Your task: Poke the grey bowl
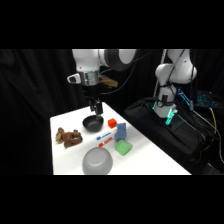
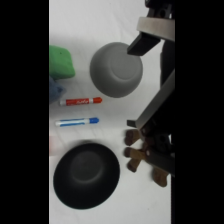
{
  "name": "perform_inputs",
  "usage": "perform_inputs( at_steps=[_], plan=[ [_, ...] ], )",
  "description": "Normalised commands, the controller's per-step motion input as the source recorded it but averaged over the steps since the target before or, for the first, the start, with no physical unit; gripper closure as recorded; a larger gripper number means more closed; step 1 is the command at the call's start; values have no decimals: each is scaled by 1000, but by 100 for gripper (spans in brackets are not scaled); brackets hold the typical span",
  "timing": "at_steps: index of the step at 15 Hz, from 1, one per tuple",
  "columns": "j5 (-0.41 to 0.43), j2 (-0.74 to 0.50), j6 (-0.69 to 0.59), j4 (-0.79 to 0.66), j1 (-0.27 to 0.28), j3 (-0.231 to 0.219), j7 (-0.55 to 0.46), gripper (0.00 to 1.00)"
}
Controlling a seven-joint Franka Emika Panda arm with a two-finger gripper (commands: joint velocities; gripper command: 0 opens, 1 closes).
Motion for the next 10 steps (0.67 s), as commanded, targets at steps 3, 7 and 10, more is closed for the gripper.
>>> perform_inputs(
  at_steps=[3, 7, 10],
  plan=[
    [72, 259, 62, 343, 63, 50, 35, 25],
    [61, 267, 21, 398, 51, 34, -6, 64],
    [62, 227, 19, 333, 42, 24, -16, 100]
  ],
)
